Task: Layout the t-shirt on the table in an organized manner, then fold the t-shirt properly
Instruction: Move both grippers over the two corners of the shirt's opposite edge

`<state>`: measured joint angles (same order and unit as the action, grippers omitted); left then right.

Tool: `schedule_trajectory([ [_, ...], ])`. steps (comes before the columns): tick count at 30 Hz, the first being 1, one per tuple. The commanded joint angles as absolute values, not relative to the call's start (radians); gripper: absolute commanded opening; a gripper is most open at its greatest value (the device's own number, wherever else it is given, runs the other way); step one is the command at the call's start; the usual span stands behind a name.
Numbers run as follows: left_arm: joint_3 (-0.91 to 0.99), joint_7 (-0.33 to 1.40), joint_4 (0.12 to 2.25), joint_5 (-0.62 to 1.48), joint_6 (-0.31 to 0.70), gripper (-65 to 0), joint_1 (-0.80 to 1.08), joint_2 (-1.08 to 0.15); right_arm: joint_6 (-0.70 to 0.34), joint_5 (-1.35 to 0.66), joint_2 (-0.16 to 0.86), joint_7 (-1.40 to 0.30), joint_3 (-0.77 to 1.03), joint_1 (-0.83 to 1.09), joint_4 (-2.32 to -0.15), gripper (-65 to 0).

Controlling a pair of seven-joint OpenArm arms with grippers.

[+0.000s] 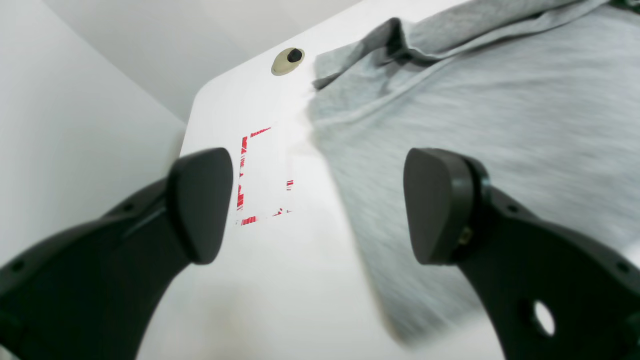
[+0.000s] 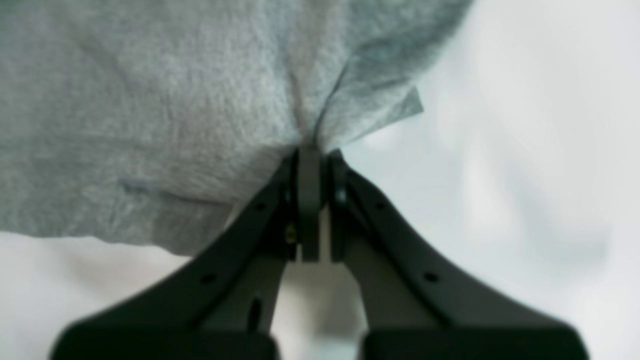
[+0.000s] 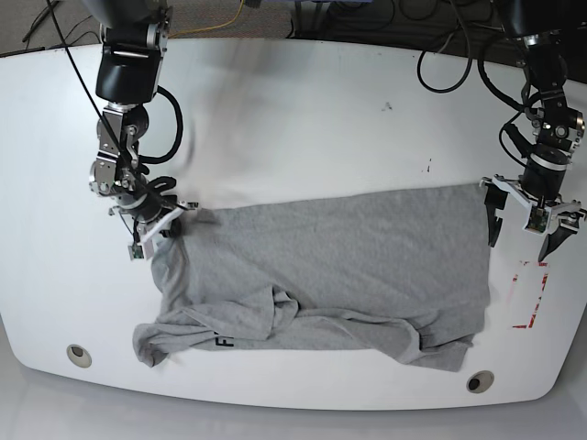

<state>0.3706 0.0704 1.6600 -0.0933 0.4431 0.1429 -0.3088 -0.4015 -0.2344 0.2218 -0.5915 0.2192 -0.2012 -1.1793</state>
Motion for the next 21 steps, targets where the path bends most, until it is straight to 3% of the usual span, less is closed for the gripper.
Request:
schedule_trajectory([
  [1, 0.372, 0.045, 1.704, -0.084, 0.437, -14.5, 0.153, -0.315, -0.404, -0.240, 0.243, -0.622, 0.263, -0.150, -1.303, -65.0],
  [13, 0.371, 0.045, 1.774, -0.084, 0.440, -14.5, 0.246, -0.262, -0.404, -0.239, 0.205, -0.817, 0.384, 0.159, -1.732, -65.0],
  [21, 0.369, 0.047, 1.804, -0.084, 0.440, -14.5, 0.326, -0.249, -0.404, -0.237, 0.193, -0.837, 0.387, 0.274, -1.848, -65.0],
])
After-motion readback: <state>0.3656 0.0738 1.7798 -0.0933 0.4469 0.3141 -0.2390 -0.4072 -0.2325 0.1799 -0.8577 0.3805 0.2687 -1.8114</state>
